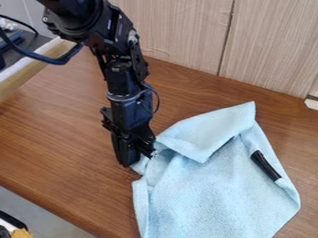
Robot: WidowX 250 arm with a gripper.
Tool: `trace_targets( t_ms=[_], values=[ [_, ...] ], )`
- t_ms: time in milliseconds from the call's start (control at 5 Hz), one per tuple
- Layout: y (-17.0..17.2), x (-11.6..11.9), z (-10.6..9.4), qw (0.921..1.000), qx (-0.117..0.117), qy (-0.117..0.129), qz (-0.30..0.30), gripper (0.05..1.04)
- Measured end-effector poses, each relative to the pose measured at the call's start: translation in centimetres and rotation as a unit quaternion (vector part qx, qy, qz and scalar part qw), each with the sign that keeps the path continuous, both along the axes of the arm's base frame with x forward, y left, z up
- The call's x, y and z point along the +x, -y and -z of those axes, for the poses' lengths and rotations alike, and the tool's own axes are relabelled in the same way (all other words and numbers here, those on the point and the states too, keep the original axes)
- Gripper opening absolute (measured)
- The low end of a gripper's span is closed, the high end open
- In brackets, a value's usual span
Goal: Fold the cloth from top to bottom
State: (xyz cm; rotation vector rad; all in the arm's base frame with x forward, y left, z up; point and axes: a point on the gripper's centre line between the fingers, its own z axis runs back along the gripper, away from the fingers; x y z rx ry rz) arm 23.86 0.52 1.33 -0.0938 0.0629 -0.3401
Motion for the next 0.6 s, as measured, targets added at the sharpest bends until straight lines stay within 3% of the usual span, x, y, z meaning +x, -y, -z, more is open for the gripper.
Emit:
trace_targets(
  t_ms=[200,400,600],
  values=[
    [0.0,-0.1,-0.2,0.9999,0.001,-0.003,-0.01,0.054],
    [-0.4,0.7,-2.0,0.9996,0.011,0.02,-0.02,0.054],
    [-1.2,1.9,-4.8,0.9974,0.037,0.048,-0.04,0.053]
  ],
)
